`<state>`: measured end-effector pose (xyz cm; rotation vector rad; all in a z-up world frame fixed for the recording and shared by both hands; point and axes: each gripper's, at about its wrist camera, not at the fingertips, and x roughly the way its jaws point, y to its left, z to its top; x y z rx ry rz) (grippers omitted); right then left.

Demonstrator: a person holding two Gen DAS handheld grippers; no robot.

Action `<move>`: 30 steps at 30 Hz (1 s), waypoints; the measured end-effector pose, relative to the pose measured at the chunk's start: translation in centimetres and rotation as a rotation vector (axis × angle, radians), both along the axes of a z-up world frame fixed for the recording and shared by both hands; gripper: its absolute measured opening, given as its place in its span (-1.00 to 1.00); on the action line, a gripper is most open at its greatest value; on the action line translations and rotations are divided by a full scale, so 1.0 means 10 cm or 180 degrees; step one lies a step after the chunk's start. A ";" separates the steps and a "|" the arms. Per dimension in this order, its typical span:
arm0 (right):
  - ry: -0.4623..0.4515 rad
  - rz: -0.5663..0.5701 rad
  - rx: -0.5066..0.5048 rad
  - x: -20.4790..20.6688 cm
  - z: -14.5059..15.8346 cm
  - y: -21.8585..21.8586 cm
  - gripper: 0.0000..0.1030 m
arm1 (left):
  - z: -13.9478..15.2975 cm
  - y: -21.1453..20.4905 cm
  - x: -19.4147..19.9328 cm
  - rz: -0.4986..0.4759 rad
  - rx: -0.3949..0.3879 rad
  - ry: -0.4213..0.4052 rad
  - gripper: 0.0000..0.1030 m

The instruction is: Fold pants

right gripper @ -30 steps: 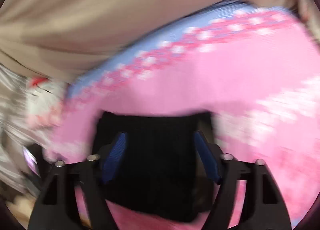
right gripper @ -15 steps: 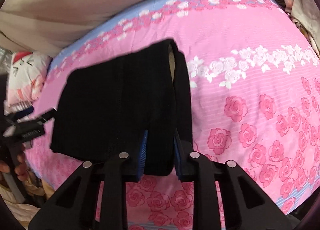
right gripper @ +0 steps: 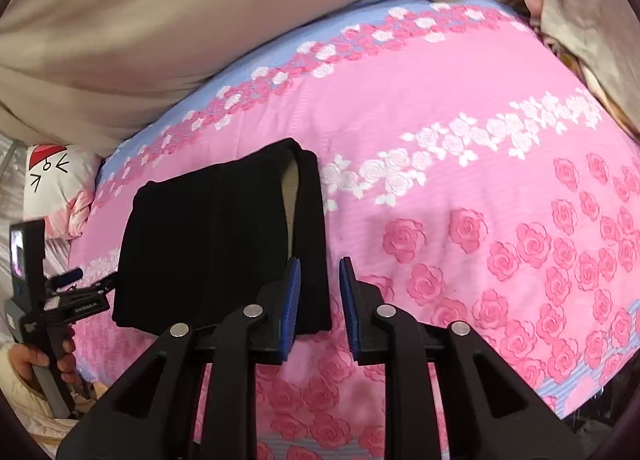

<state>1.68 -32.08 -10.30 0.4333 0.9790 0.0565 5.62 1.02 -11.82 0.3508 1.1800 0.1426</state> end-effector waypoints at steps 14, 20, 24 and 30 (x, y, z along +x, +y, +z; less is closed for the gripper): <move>0.0251 0.0109 0.0388 0.16 -0.24 0.38 -0.78 | 0.06 -0.19 -0.13 -0.0414 0.0104 0.0002 0.89; -0.0483 0.0302 0.0899 0.23 0.58 0.35 -0.80 | 0.11 -0.48 -0.15 -0.0762 0.0194 -0.0073 0.89; 0.0471 0.0220 0.0246 0.35 -0.26 0.21 -0.69 | -0.01 -0.53 -0.08 -0.0765 0.0161 0.0051 0.89; 0.0291 -0.0207 0.0926 -0.19 -0.36 -0.18 -0.19 | -0.09 -0.40 -0.02 -0.0569 0.0144 0.0161 0.89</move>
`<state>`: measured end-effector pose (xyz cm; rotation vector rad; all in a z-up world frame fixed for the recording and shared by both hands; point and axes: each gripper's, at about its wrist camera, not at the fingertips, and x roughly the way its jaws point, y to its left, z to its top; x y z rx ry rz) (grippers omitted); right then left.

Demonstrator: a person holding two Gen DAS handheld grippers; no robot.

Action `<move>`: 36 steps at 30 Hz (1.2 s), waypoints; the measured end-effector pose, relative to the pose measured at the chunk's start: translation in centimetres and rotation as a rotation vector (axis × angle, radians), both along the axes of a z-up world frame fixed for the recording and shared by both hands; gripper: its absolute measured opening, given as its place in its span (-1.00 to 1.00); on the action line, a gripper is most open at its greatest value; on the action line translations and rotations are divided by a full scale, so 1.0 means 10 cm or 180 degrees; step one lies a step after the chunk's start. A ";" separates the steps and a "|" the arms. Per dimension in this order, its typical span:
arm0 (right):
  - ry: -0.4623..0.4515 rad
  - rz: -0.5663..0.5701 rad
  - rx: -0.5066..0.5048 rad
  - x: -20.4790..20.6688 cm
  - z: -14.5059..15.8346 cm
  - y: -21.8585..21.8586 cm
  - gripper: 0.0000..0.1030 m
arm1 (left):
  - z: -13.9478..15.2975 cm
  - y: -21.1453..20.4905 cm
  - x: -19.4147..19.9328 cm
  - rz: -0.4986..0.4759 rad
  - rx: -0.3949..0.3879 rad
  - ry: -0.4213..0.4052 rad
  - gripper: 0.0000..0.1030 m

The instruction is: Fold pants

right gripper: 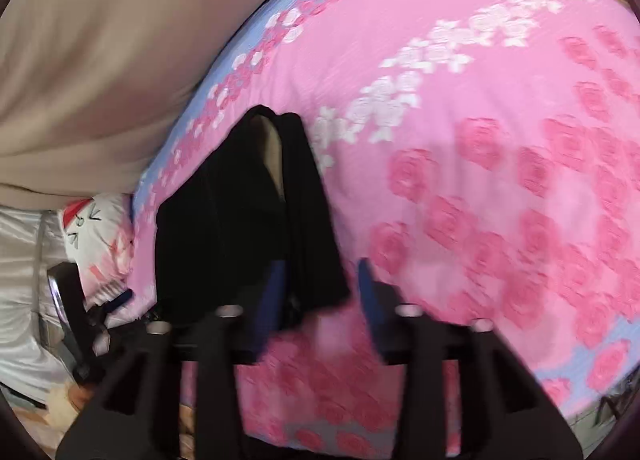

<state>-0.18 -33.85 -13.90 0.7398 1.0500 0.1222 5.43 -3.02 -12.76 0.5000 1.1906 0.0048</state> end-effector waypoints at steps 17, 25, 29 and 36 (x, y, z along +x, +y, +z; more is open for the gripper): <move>-0.0251 0.0493 -0.0747 0.31 0.20 0.39 -0.79 | -0.05 0.35 -0.02 0.0216 0.0112 -0.0050 0.90; -0.0281 -0.0071 0.0043 0.23 0.17 -0.15 0.82 | 0.05 0.33 -0.11 0.0027 -0.0096 -0.0159 0.90; 0.0118 0.0092 0.0151 0.49 -0.16 -0.12 0.76 | 0.01 0.62 -0.04 0.0335 -0.1073 0.0291 0.90; 0.0253 0.0372 -0.0020 0.56 -0.28 0.32 -0.10 | -0.43 0.69 0.11 0.0669 -0.1715 0.0827 0.90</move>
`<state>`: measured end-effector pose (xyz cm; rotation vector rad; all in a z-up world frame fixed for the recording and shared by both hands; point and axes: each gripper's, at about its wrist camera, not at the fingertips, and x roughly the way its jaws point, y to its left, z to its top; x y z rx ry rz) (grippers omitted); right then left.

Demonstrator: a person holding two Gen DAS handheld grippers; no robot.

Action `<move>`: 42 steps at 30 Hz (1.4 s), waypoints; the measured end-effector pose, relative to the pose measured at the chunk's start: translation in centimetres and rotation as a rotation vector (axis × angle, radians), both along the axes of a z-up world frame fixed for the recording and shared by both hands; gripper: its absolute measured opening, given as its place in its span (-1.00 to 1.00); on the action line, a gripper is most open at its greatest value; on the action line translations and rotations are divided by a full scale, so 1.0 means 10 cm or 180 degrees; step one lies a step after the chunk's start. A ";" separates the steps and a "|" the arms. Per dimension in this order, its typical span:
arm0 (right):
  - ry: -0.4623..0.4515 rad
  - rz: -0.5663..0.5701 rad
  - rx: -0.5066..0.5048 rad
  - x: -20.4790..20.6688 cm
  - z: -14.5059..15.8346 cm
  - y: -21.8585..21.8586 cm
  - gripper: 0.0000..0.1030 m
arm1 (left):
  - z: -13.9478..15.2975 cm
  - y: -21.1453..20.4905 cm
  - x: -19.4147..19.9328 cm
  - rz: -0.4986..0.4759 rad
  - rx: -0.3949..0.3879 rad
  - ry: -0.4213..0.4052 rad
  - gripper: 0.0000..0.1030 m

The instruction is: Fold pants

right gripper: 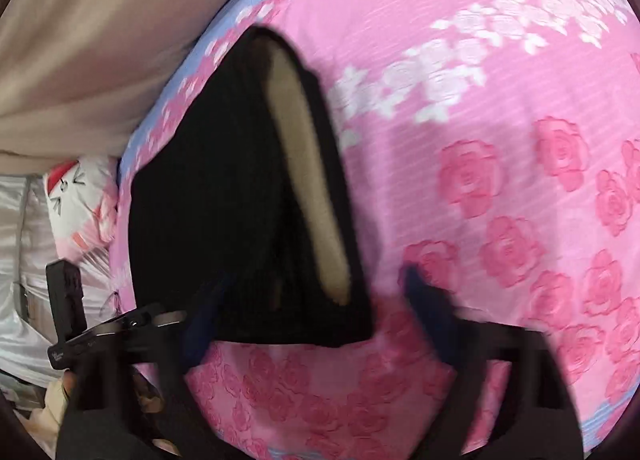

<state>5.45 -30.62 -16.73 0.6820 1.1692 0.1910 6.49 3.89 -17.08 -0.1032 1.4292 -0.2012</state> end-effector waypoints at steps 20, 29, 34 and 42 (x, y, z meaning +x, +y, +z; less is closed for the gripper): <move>0.0356 -0.0136 0.0232 -0.87 0.19 -0.16 0.15 | 0.22 0.06 -0.69 -0.0383 -0.0414 0.0340 -0.21; -0.0193 0.0075 -0.0454 -0.50 0.62 -0.14 -0.80 | 1.40 -0.30 -0.47 -0.0615 0.0459 -0.1241 0.48; -0.0280 0.0486 -0.0434 -0.40 0.63 0.23 -0.80 | 0.72 -0.68 -0.19 -0.0640 0.1085 -0.0872 0.48; -0.0360 0.0655 -0.0564 -0.23 0.54 0.27 -0.71 | 0.25 -0.82 -0.44 -0.0754 0.1576 -0.0722 0.56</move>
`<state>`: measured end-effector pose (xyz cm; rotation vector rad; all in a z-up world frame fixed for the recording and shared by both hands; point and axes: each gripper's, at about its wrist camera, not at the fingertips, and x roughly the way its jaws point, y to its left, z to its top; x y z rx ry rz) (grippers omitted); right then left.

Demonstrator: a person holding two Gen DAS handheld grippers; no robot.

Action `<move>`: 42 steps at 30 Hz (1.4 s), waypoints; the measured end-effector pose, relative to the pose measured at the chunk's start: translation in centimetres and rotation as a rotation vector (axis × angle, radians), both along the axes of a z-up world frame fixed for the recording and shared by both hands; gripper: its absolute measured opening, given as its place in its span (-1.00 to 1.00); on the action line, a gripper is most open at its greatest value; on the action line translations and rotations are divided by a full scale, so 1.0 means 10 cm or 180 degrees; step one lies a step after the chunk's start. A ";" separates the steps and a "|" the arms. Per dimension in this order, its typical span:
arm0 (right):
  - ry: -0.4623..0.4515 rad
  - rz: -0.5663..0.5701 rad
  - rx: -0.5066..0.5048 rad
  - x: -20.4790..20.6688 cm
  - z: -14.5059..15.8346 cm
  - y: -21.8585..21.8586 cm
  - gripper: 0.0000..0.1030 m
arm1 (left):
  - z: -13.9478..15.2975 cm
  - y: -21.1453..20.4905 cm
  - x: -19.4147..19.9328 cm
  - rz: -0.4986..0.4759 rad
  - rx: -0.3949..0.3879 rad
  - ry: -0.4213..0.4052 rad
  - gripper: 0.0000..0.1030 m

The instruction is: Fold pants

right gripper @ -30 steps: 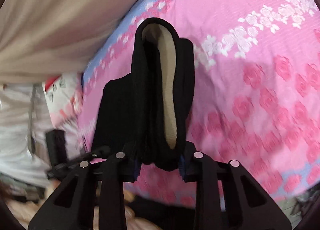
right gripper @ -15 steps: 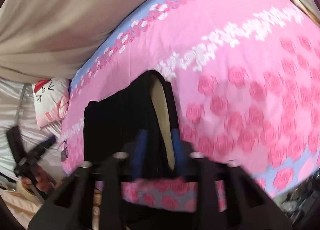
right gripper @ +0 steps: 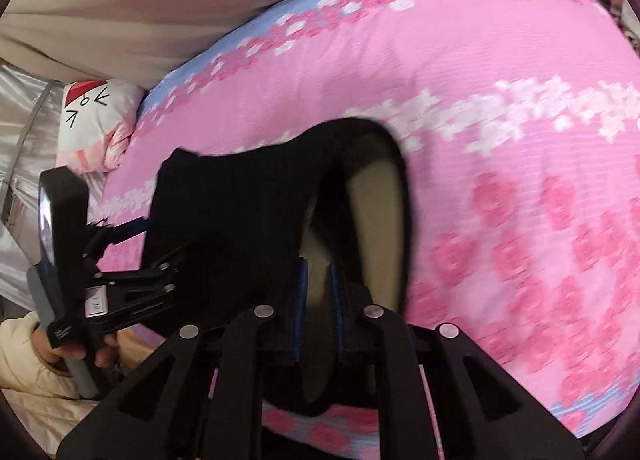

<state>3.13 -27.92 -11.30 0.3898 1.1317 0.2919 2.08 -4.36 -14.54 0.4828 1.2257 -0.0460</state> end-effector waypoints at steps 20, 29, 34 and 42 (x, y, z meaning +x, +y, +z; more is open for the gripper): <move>-0.0072 0.1639 0.0426 0.45 -0.24 0.03 -0.02 | -0.12 0.09 0.09 0.0490 -0.0135 -0.0089 0.90; -0.0080 0.1216 0.0973 0.52 0.02 -0.20 -0.86 | -0.10 0.08 0.06 0.0602 -0.0162 -0.0142 0.90; 0.0297 0.0663 0.1219 0.42 -0.51 -0.49 -0.86 | -0.13 -0.02 0.03 0.0561 -0.0232 -0.0118 0.90; 0.0016 0.0594 0.1255 0.32 -0.48 -0.48 -0.83 | -0.09 -0.22 0.01 0.0300 0.0069 -0.0224 0.90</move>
